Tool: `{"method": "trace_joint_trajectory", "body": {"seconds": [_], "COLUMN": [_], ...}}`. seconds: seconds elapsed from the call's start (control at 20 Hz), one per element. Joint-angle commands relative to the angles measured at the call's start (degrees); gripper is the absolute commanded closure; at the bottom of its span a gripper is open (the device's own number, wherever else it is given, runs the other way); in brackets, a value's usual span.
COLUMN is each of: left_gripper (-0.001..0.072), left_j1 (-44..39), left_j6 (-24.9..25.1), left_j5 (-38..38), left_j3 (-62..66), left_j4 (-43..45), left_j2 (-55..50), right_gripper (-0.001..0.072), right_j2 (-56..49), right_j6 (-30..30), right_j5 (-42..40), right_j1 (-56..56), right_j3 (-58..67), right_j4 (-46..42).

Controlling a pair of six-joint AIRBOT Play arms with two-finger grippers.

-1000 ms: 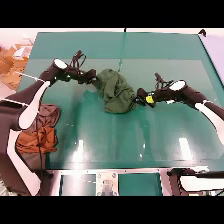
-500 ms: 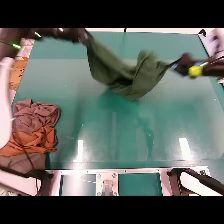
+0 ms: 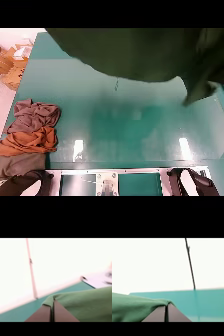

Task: Fold the shirts.

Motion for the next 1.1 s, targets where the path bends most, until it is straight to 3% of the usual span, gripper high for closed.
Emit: {"method": "trace_joint_trajectory", "body": {"seconds": [0.0, 0.2, 0.4, 0.6, 0.75, 0.9, 0.95, 1.0, 1.05], "left_gripper": [0.0689, 0.0688, 0.0688, 0.0688, 0.0688, 0.066, 0.0355, 0.0103, 0.0097], "left_j1": [0.1, 0.1, 0.1, 0.1, 0.1, 0.1, 0.1, 0.2, 0.8], "left_j6": [-3.3, -3.1, -2.6, -0.3, 2.1, 3.4, 3.3, 3.3, 3.3], "left_j5": [-2.9, -3.7, -0.5, 2.0, 6.9, 10.7, 10.8, 10.5, 8.6], "left_j3": [0.1, -7.3, -13.2, -13.4, -13.4, -13.4, -13.4, -13.4, -12.7], "left_j4": [11.6, 12.5, 13.6, 13.0, 8.2, 1.0, 0.1, 0.0, 0.0], "left_j2": [5.2, 1.4, -11.1, -31.8, -45.1, -53.0, -54.2, -54.5, -54.3], "right_gripper": [0.0696, 0.0696, 0.0695, 0.0695, 0.0695, 0.0694, 0.0671, 0.055, 0.0432], "right_j2": [4.0, 2.9, -3.8, -21.0, -37.7, -50.7, -52.5, -52.9, -52.5], "right_j6": [0.0, 0.0, -6.4, -14.3, -15.2, -14.7, -14.4, -14.3, -14.3], "right_j5": [-1.4, -1.4, -4.5, -15.6, -23.4, -23.6, -23.4, -23.3, -22.4], "right_j1": [-1.3, -1.2, -0.2, 11.4, 18.6, 20.7, 20.6, 19.7, 18.2], "right_j3": [1.0, -3.2, -14.6, -23.7, -22.7, -18.3, -17.6, -17.4, -17.0], "right_j4": [-1.3, 1.5, 8.7, 8.7, 8.8, 8.8, 8.8, 8.7, 8.7]}}
